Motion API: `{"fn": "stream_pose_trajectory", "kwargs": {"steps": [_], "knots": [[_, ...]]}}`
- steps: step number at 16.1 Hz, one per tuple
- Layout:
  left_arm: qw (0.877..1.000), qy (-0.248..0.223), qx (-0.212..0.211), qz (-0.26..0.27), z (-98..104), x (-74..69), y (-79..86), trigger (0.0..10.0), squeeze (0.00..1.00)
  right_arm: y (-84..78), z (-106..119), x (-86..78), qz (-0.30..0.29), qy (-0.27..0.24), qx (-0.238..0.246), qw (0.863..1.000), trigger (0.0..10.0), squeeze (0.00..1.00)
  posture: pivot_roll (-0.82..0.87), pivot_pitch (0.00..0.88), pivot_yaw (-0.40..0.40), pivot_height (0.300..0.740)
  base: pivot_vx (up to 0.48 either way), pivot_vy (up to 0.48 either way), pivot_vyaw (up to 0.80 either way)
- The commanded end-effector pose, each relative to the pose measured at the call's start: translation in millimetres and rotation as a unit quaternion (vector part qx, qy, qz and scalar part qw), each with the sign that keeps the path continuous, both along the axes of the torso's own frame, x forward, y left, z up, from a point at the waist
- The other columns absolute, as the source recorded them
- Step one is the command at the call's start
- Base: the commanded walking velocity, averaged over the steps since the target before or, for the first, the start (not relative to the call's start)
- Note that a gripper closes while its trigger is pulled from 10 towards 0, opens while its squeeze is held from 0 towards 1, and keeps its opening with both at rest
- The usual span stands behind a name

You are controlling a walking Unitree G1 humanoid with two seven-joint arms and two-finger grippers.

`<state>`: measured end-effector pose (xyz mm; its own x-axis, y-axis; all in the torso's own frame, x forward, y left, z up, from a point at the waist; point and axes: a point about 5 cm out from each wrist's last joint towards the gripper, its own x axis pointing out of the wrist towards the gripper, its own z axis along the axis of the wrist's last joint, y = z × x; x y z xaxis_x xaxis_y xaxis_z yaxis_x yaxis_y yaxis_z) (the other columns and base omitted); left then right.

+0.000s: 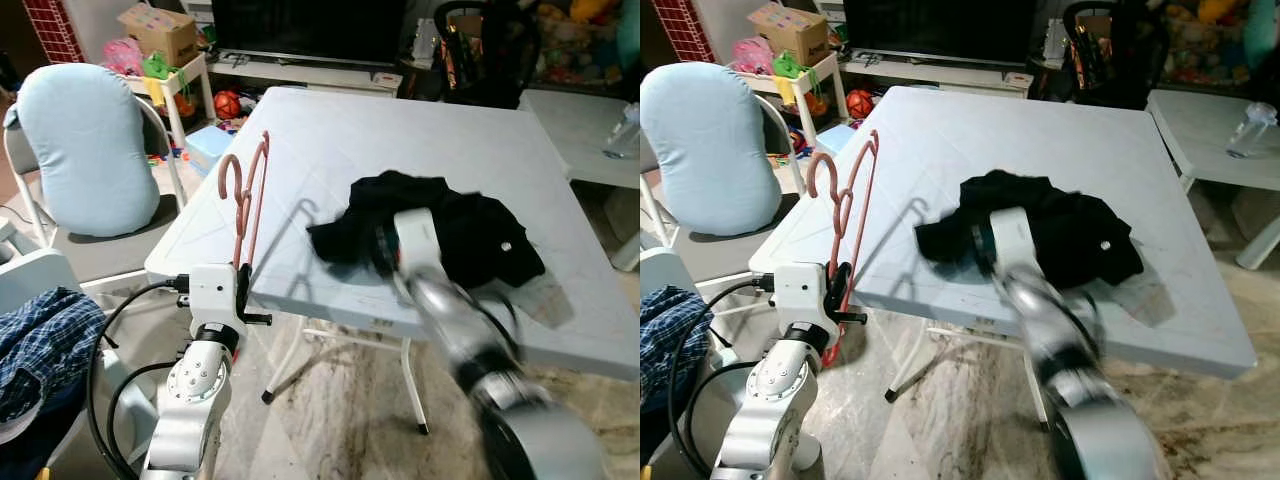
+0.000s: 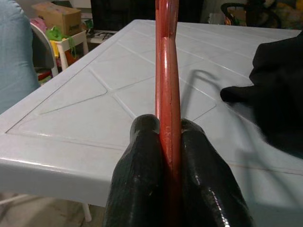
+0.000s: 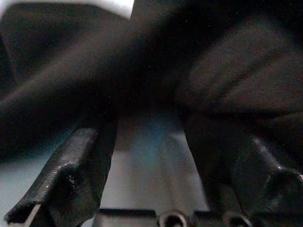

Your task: Hang hanger

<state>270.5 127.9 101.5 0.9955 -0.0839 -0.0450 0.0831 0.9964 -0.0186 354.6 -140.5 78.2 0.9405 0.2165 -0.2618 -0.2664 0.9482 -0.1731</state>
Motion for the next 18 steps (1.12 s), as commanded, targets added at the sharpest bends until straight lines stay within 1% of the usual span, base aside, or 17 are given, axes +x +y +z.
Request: {"fn": "stream_pose_trajectory", "kwargs": {"steps": [1,2,3,4,5,6,7,8,9,10,12,13,14,18], "knots": [[1.000,0.007,0.001,-0.002,-2.1,1.1,-1.2,10.0,0.00,-5.4,4.3,-1.1,0.025,-0.011,-0.007,1.000,10.0,0.00,0.06,0.000,-0.039,0.740,0.000,0.000,0.00],[1.000,0.008,0.001,-0.003,-2.4,1.6,-1.1,10.0,0.00,-22.2,4.3,-8.7,0.039,-0.024,-0.019,0.999,10.0,0.00,0.05,0.000,-0.038,0.740,0.000,0.000,0.00],[1.000,0.008,0.002,-0.004,-2.6,1.6,-1.1,10.0,0.00,-28.8,6.1,-11.5,0.042,-0.034,-0.024,0.998,10.0,0.00,0.05,0.000,-0.037,0.740,0.000,0.000,0.00],[1.000,0.008,0.002,-0.006,-3.1,1.7,-0.7,10.0,0.00,-43.0,15.7,-19.2,0.044,-0.066,-0.007,0.997,10.0,0.00,0.04,0.000,-0.035,0.740,0.000,0.000,0.00],[1.000,0.008,0.003,-0.006,-3.2,1.5,-0.3,10.0,0.00,-44.2,18.8,-21.2,0.048,-0.075,0.002,0.996,10.0,0.00,0.04,0.000,-0.033,0.740,0.000,0.000,0.00],[1.000,0.008,0.004,-0.005,-3.6,0.7,1.6,10.0,0.00,-47.5,26.6,-30.7,0.072,-0.098,0.012,0.992,10.0,0.00,0.03,0.000,-0.030,0.740,0.000,0.000,0.00],[1.000,0.007,0.002,-0.011,-2.4,-1.6,3.2,10.0,0.00,-47.6,32.0,-43.6,0.102,-0.108,0.038,0.988,10.0,0.00,0.03,0.000,-0.026,0.740,0.000,0.000,0.00],[1.000,0.002,-0.001,-0.021,0.0,-2.9,2.5,10.0,0.00,-45.7,36.4,-50.6,0.120,-0.113,0.060,0.985,10.0,0.00,0.03,0.000,-0.022,0.740,0.000,0.000,0.00],[1.000,-0.002,-0.004,-0.026,1.2,-3.6,1.8,10.0,0.00,-44.0,39.7,-55.7,0.134,-0.114,0.076,0.981,10.0,0.00,0.03,0.000,-0.022,0.740,0.000,0.000,0.00],[1.000,-0.002,-0.006,-0.029,1.4,-4.0,1.3,10.0,0.00,-41.1,47.4,-61.3,0.150,-0.126,0.104,0.975,10.0,0.00,0.03,0.000,-0.017,0.740,0.000,0.000,0.00],[0.999,-0.004,-0.007,-0.032,2.1,-4.0,0.6,10.0,0.00,-39.2,53.5,-65.7,0.162,-0.133,0.121,0.970,10.0,0.00,0.02,0.000,-0.016,0.740,0.000,0.000,0.00],[0.999,-0.009,0.001,-0.041,3.5,-3.9,-1.7,10.0,0.00,-38.0,63.5,-69.5,0.161,-0.146,0.144,0.965,10.0,0.00,0.02,0.000,-0.012,0.740,0.000,0.000,0.00],[0.999,-0.011,0.005,-0.046,4.6,-3.8,-3.9,10.0,0.00,-40.0,69.1,-68.5,0.138,-0.155,0.162,0.965,10.0,0.00,0.02,0.000,-0.012,0.740,0.000,0.000,0.00],[0.999,-0.012,0.009,-0.047,5.3,-3.4,-4.3,10.0,0.00,-43.5,68.4,-61.9,0.081,-0.149,0.172,0.970,10.0,0.00,0.02,0.000,-0.010,0.740,0.000,0.000,0.00]]}}
